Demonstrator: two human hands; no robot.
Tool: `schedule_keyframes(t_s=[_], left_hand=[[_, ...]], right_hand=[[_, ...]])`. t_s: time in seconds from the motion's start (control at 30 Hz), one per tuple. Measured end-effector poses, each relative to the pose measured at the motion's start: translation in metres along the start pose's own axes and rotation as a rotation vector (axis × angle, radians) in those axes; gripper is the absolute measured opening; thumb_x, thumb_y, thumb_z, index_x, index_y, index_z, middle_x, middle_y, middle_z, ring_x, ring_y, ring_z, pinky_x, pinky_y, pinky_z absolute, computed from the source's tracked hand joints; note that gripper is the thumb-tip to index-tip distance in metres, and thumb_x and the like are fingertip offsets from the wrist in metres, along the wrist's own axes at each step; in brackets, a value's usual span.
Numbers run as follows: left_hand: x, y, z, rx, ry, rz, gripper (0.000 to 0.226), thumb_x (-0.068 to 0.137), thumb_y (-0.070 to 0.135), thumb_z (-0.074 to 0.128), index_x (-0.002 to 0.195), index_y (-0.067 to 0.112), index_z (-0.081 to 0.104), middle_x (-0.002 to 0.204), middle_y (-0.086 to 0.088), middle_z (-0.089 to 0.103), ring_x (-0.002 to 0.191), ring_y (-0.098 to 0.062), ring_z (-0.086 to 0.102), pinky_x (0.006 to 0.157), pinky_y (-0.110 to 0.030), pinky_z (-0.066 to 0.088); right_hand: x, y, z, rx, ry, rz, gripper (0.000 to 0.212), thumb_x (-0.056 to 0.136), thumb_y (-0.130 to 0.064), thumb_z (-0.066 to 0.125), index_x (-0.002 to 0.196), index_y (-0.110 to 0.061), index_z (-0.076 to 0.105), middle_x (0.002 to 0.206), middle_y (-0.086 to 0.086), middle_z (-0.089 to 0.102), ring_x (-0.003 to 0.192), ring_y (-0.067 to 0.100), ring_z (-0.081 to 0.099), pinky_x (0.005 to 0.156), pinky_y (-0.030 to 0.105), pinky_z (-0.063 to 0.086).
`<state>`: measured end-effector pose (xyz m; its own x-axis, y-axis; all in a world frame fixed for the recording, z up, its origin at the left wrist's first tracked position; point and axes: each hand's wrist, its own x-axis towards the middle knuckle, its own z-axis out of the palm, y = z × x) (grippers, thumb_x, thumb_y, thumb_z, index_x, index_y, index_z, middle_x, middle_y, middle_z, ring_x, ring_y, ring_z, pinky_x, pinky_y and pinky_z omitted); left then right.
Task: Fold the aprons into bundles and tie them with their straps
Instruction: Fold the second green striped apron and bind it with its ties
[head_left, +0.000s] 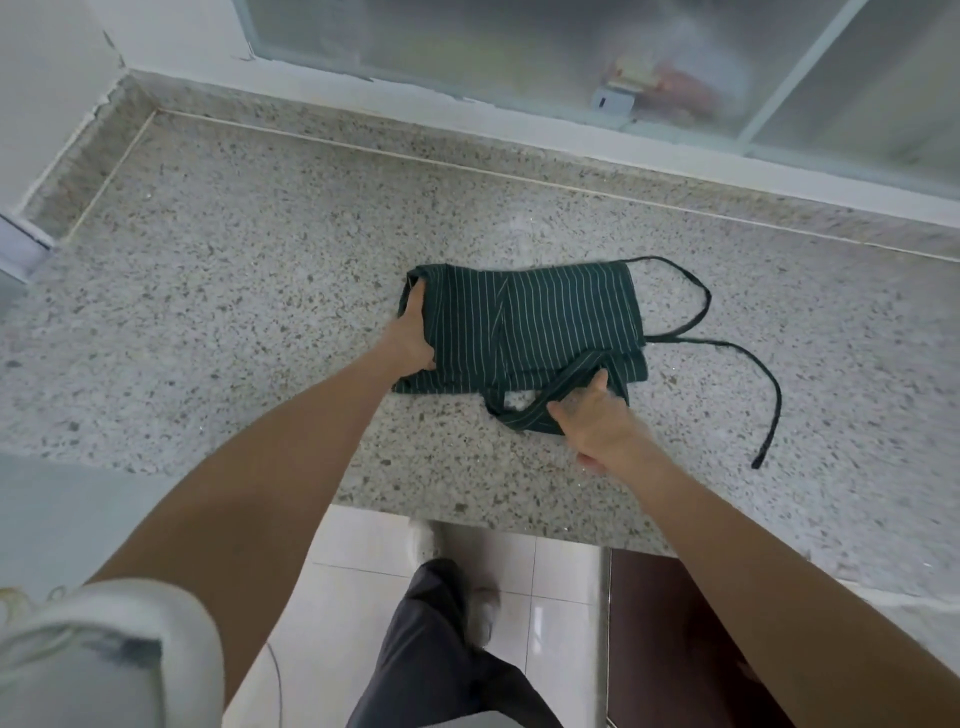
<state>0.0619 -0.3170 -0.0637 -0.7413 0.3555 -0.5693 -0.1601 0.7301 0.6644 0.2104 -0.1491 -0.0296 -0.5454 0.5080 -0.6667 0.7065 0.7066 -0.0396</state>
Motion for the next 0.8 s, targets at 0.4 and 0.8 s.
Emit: schedule_keyframes(t_s=[0.4, 0.8], left_hand=[[0.005, -0.004, -0.006, -0.416, 0.253, 0.069, 0.064, 0.090, -0.009, 0.046, 0.136, 0.026, 0.018, 0.121, -0.009, 0.048, 0.080, -0.014, 0.054, 0.080, -0.051, 0.052], [0.015, 0.003, -0.008, -0.471, 0.214, -0.033, 0.077, 0.084, -0.014, 0.025, 0.139, 0.039, 0.031, 0.118, -0.001, 0.050, 0.070, -0.016, 0.051, 0.057, -0.030, 0.046]], right_hand=[[0.065, -0.016, -0.042, 0.240, 0.245, -0.120, 0.085, 0.092, -0.031, 0.056, 0.151, -0.026, -0.005, 0.156, 0.018, -0.014, 0.144, 0.032, -0.011, 0.116, 0.044, 0.009], [0.085, -0.019, -0.061, 0.741, 0.290, 0.070, 0.030, 0.095, -0.025, 0.048, 0.106, 0.002, 0.057, 0.108, 0.019, 0.061, 0.102, 0.034, 0.057, 0.091, 0.043, 0.048]])
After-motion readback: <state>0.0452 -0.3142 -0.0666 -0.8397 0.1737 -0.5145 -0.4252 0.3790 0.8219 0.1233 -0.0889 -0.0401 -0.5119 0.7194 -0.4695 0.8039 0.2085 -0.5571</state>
